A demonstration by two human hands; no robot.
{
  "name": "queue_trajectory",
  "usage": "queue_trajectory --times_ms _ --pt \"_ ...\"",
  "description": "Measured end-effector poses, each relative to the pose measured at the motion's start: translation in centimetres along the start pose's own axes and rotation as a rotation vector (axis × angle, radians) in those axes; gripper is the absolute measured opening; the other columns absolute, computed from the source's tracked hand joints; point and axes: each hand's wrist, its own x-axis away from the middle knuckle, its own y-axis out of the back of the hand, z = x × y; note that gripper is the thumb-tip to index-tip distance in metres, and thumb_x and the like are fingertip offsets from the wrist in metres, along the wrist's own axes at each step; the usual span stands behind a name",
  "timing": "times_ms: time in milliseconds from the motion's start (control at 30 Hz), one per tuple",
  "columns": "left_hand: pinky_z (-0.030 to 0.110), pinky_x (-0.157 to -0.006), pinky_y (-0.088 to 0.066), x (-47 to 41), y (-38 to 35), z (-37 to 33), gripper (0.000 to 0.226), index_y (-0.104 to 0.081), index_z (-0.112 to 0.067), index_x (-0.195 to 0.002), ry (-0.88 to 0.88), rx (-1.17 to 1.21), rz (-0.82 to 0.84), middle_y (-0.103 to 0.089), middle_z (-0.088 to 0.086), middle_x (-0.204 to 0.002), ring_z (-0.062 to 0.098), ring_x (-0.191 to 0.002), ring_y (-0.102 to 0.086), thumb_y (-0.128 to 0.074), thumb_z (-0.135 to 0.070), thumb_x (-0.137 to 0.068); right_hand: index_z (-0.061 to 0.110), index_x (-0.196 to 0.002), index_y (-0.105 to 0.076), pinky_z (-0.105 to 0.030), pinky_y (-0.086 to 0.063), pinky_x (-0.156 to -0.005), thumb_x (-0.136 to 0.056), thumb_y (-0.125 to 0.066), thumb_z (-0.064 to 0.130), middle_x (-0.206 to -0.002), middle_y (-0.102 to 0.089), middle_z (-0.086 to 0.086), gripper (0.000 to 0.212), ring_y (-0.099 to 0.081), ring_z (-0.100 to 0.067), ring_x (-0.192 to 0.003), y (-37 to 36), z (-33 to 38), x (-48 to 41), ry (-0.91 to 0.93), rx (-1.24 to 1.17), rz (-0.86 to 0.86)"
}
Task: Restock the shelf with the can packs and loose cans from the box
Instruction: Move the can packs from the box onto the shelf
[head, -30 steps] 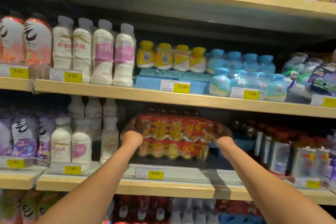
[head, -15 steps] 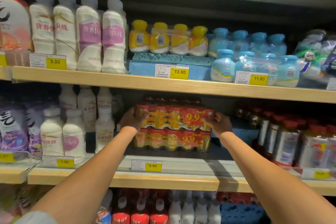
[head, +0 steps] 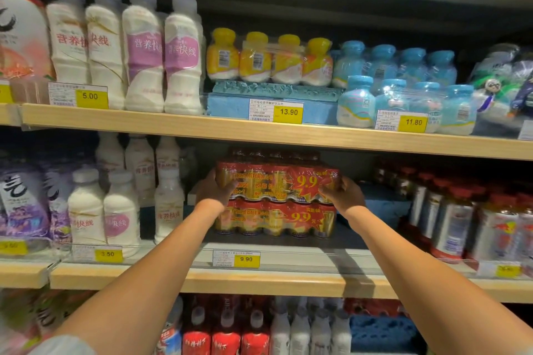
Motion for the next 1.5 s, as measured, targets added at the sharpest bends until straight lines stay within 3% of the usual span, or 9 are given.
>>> queue_trajectory --times_ms 367,633,867,1033,1233,1267,1333,1400,1500 --pt "0.044 -0.097 -0.049 0.3 0.3 0.5 0.058 -0.048 -0.018 -0.142 -0.066 0.011 -0.061 -0.059 0.008 -0.136 0.030 -0.122 -0.057 -0.069 -0.033 -0.090 0.020 -0.122 -0.058 -0.052 -0.051 -0.099 -0.074 -0.082 0.038 -0.125 -0.066 -0.002 0.057 -0.062 -0.026 -0.115 0.2 -0.7 -0.2 -0.052 0.024 -0.037" --pt "0.046 -0.106 -0.042 0.4 0.1 0.4 0.078 -0.026 -0.019 -0.155 -0.001 -0.003 -0.058 -0.042 0.010 -0.152 0.033 -0.136 -0.044 -0.067 -0.038 -0.091 0.020 -0.121 -0.059 -0.048 -0.052 -0.098 -0.072 -0.083 0.042 -0.120 -0.068 -0.002 0.058 -0.065 -0.025 -0.110 0.0 0.6 0.5 -0.089 0.024 -0.005" --pt "0.050 -0.108 -0.042 0.4 0.7 1.0 0.085 -0.028 -0.018 -0.154 -0.002 -0.021 -0.008 -0.042 0.010 -0.152 0.032 -0.137 -0.043 -0.071 -0.043 -0.085 0.020 -0.129 -0.056 -0.046 -0.052 -0.098 -0.066 -0.082 0.054 -0.129 -0.065 -0.001 0.076 -0.063 -0.026 -0.115 -0.1 0.1 1.0 -0.118 0.068 0.009" --pt "0.050 -0.109 -0.040 1.1 1.2 0.7 0.090 -0.023 -0.018 -0.155 0.020 -0.067 0.010 -0.039 0.012 -0.153 0.033 -0.139 -0.041 -0.073 -0.043 -0.084 0.020 -0.140 -0.047 -0.046 -0.049 -0.103 -0.061 -0.082 0.062 -0.139 -0.058 -0.002 0.096 -0.058 -0.028 -0.124 0.0 1.1 2.2 -0.133 0.122 0.007" --pt "0.047 -0.107 -0.042 4.0 2.6 -0.9 0.091 -0.016 -0.020 -0.156 0.033 -0.025 0.082 -0.041 0.010 -0.152 0.032 -0.136 -0.044 -0.073 -0.034 -0.086 0.015 -0.154 -0.027 -0.047 -0.039 -0.112 -0.067 -0.085 0.051 -0.153 -0.043 -0.008 0.111 -0.042 -0.031 -0.139 0.4 3.2 5.0 -0.155 0.097 -0.043" --pt "0.046 -0.104 -0.045 4.9 3.1 -1.1 0.077 -0.030 -0.016 -0.151 0.033 -0.024 0.073 -0.050 0.009 -0.142 0.032 -0.129 -0.050 -0.072 -0.030 -0.088 0.014 -0.155 -0.025 -0.046 -0.040 -0.112 -0.069 -0.085 0.050 -0.153 -0.042 -0.009 0.111 -0.042 -0.032 -0.139 0.6 3.6 6.0 -0.151 0.086 -0.065" --pt "0.041 -0.085 -0.050 6.5 3.7 -1.4 0.023 -0.055 -0.004 -0.102 0.035 -0.035 0.055 -0.059 0.002 -0.100 0.028 -0.099 -0.056 -0.068 -0.021 -0.092 0.009 -0.153 -0.028 -0.043 -0.046 -0.101 -0.074 -0.084 0.045 -0.142 -0.053 -0.013 0.103 -0.052 -0.032 -0.128 0.9 4.2 7.6 -0.161 0.094 -0.096" --pt "0.032 -0.067 -0.044 7.9 4.4 -1.8 0.028 -0.043 -0.010 -0.080 -0.009 -0.034 0.046 -0.051 -0.001 -0.082 0.023 -0.082 -0.052 -0.066 -0.021 -0.093 -0.001 -0.145 -0.038 -0.042 -0.050 -0.086 -0.080 -0.080 0.040 -0.125 -0.061 -0.017 0.088 -0.060 -0.031 -0.112 1.4 5.2 9.4 -0.170 0.136 -0.110" --pt "0.028 -0.058 -0.041 9.8 5.9 -2.1 0.029 -0.048 -0.014 -0.089 -0.076 -0.028 0.082 -0.054 0.001 -0.087 0.020 -0.080 -0.055 -0.067 -0.035 -0.091 0.002 -0.150 -0.029 -0.041 -0.043 -0.102 -0.079 -0.078 0.048 -0.152 -0.041 -0.014 0.098 -0.043 -0.031 -0.136 1.7 6.7 12.3 -0.163 0.153 -0.102"
